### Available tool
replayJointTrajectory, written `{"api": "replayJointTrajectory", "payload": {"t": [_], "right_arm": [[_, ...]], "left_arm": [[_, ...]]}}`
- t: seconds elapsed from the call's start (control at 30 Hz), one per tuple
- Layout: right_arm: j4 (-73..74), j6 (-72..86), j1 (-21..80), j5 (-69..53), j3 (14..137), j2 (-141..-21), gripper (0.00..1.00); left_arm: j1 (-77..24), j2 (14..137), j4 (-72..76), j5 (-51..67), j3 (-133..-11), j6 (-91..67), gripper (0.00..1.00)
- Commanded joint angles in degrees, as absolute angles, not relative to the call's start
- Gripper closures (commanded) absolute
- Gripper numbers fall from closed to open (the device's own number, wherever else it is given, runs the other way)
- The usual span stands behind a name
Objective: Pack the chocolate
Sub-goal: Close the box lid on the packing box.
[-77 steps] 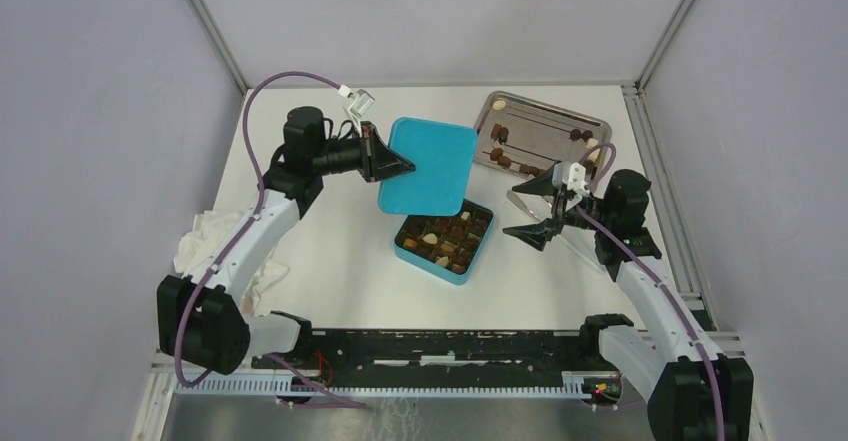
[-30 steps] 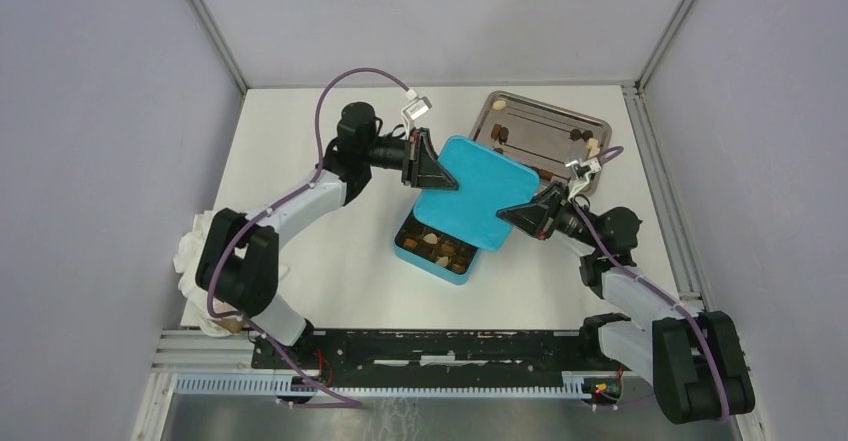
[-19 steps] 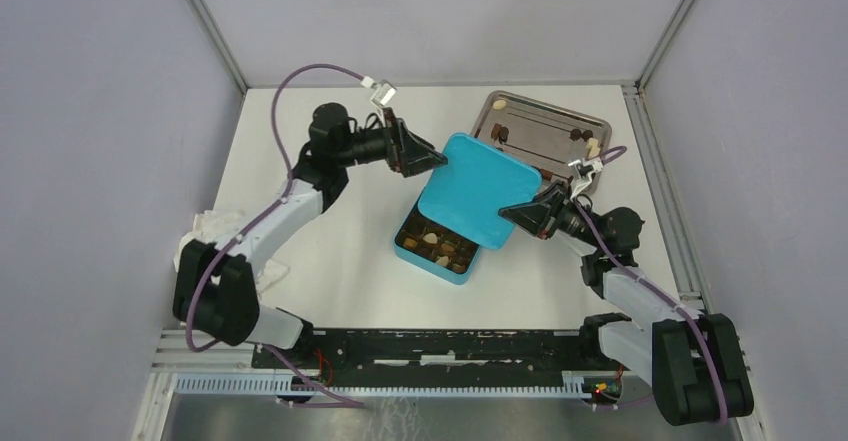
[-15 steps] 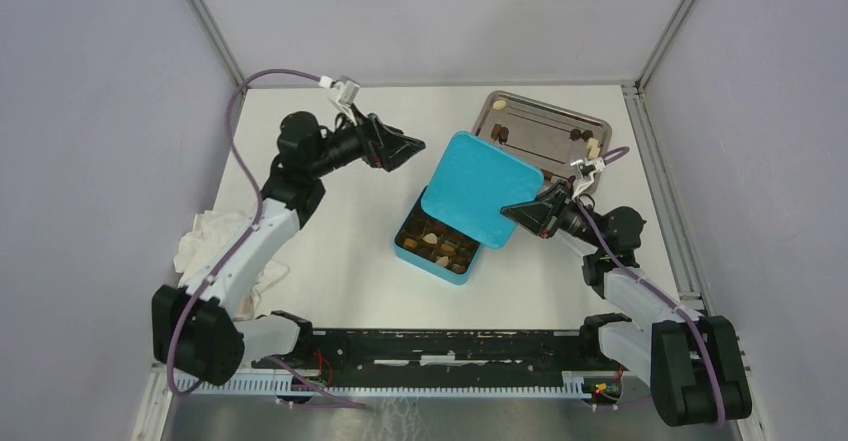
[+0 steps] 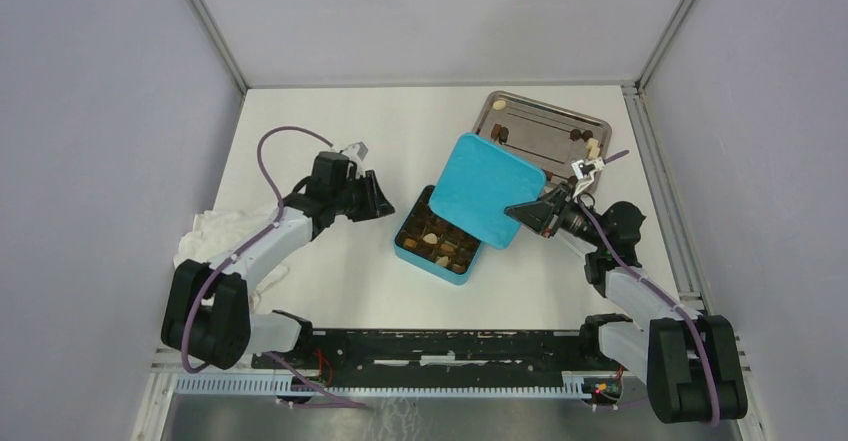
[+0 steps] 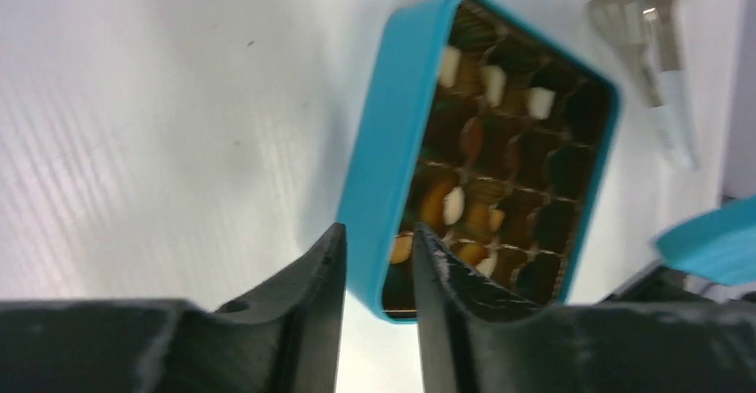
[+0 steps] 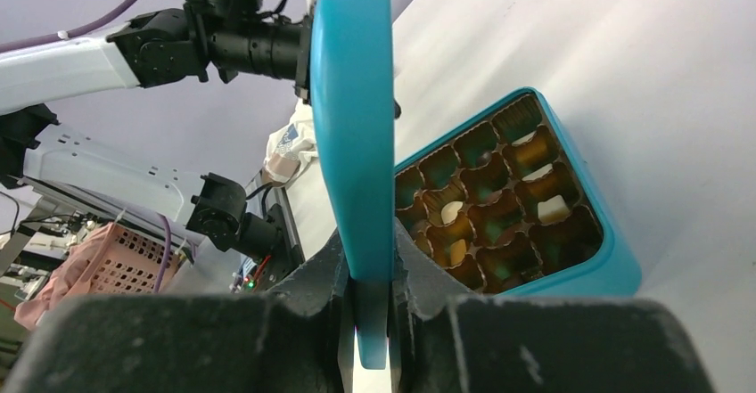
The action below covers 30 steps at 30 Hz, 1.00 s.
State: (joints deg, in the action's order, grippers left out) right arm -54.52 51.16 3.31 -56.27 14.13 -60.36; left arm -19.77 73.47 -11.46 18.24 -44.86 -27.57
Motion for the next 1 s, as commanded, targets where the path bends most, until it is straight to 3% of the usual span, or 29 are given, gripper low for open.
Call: {"api": "replayJointTrajectory", "payload": {"t": [0.0, 0.07, 0.17, 0.4, 0.73, 0.83, 0.97], "right_arm": [[-55.74, 50.36, 2.3, -55.02, 16.33, -60.16, 1.0], [-55.74, 50.27, 2.14, -55.02, 16.25, -60.19, 1.0], [-55.73, 50.27, 2.01, -55.11, 16.24, -60.22, 1.0], [-55.57, 50.67, 1.93, -55.54, 16.4, -60.88, 1.0], [-55.38, 50.65, 1.79, -55.59, 16.43, -60.63, 1.0], [-54.68, 50.27, 1.29, -55.52, 16.54, -59.91, 1.0], [-54.6, 50.61, 0.63, -55.81, 16.74, -59.87, 1.0]], "left_arm": [[-20.56, 76.09, -13.09, 12.43, -45.75, -28.01, 0.69], [-20.9, 78.79, -14.17, 10.0, -46.3, -27.68, 0.78], [-22.46, 82.54, -15.31, 9.49, -47.21, -27.38, 0.84], [-30.0, 85.32, -15.06, 7.33, -47.19, -29.75, 0.85], [-40.47, 80.28, -12.9, 2.64, -45.09, -35.62, 0.84], [-40.39, 75.59, -14.68, -6.6, -44.11, -35.93, 0.76], [-40.23, 70.75, -13.91, -8.92, -44.23, -35.4, 0.51]]}}
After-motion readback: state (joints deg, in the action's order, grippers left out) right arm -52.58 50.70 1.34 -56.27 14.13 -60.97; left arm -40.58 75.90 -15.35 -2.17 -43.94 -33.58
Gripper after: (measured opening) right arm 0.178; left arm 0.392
